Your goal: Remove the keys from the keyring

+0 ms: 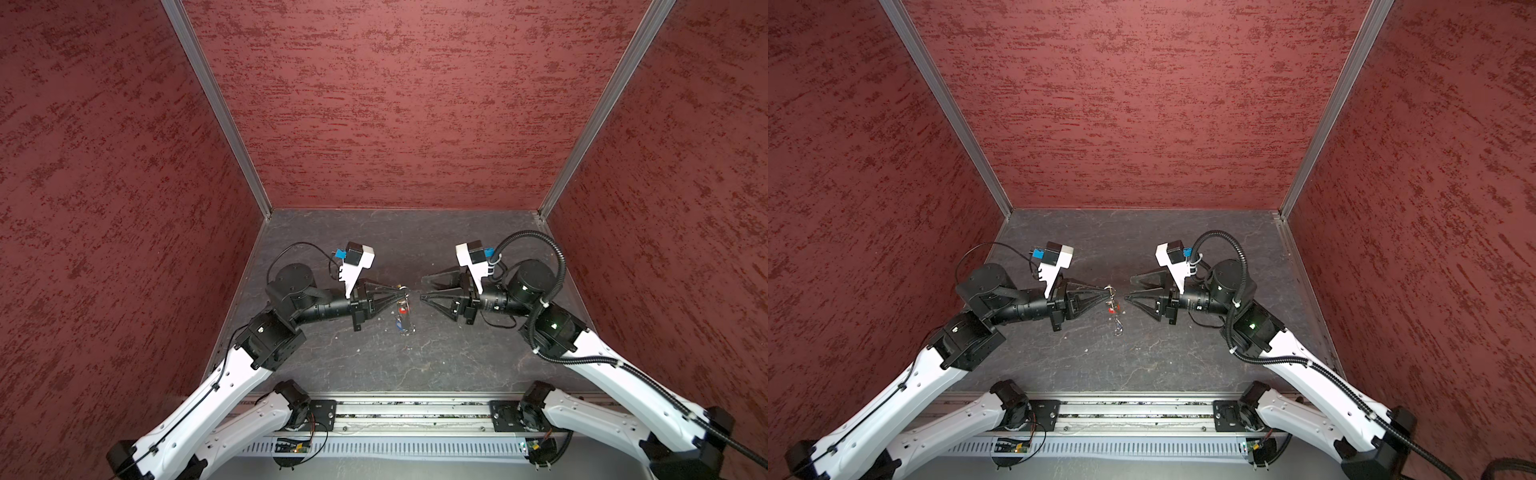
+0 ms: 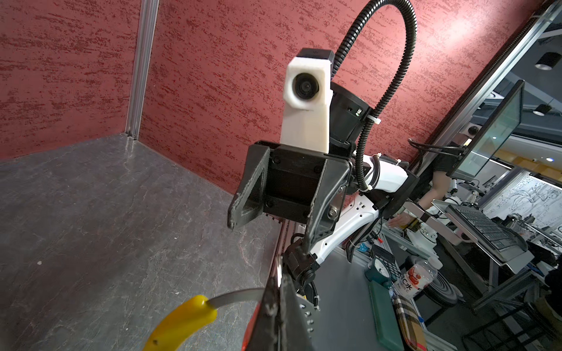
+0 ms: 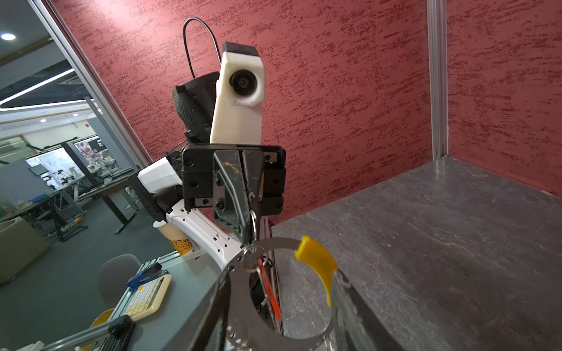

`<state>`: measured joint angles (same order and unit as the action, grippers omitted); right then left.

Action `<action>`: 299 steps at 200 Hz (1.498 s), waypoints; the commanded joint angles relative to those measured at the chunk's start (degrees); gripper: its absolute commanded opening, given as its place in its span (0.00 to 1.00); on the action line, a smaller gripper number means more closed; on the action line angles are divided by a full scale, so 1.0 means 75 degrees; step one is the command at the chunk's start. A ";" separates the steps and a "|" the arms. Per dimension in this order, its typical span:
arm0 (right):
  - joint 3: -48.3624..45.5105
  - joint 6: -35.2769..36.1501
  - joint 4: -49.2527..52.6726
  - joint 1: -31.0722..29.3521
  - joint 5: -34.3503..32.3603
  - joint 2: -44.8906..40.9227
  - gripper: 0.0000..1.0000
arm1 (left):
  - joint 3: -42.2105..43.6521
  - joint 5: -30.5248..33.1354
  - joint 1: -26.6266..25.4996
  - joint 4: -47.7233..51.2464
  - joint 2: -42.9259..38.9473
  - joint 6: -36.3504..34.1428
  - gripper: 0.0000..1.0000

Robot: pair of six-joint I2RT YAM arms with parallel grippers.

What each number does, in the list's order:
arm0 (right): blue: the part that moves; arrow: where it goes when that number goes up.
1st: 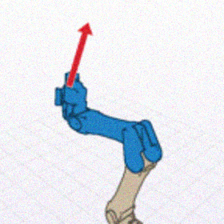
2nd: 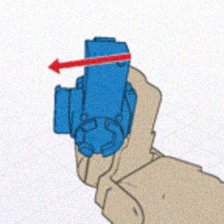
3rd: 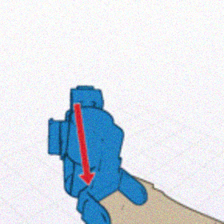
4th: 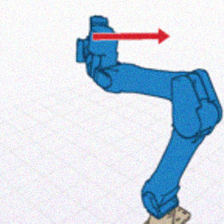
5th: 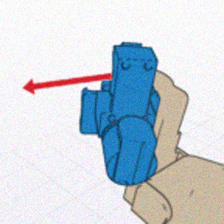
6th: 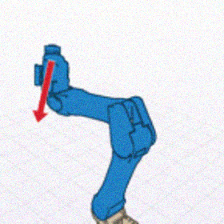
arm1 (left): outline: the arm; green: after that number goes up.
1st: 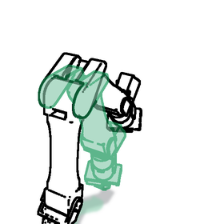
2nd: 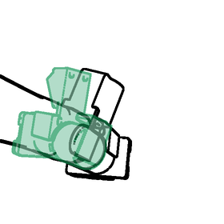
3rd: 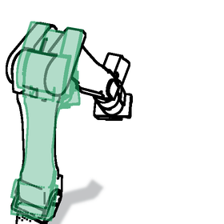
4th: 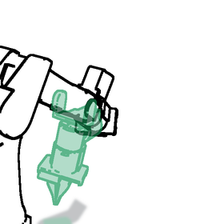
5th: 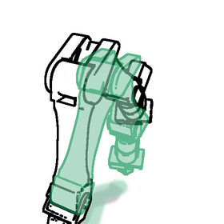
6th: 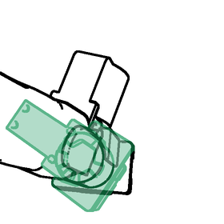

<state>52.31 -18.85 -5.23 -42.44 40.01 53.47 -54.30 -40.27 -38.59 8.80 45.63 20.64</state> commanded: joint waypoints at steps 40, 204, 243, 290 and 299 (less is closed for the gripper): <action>-0.0108 0.0196 -0.0169 -0.0056 0.0659 0.0402 0.54 | 0.0163 0.0113 -0.0026 -0.0519 -0.0099 -0.0094 0.00; 0.0145 0.0427 -0.0292 -0.0551 0.0737 0.0898 0.41 | 0.0394 0.0388 -0.0081 -0.0816 -0.0245 0.0013 0.00; 0.0126 0.0337 -0.0618 -0.0611 0.0636 0.0941 0.32 | 0.0426 0.0455 -0.0092 -0.0810 -0.0253 0.0024 0.00; 0.0145 0.0322 -0.0761 -0.0686 0.0617 0.1062 0.23 | 0.0444 0.0479 -0.0097 -0.0834 -0.0262 0.0070 0.00; 0.0136 0.0331 -0.0777 -0.0693 0.0595 0.1053 0.19 | 0.0444 0.0473 -0.0092 -0.0813 -0.0265 0.0060 0.00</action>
<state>51.70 -16.97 -8.67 -47.18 44.77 61.39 -51.37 -37.10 -38.98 5.02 44.29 20.97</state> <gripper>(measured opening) 0.228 0.047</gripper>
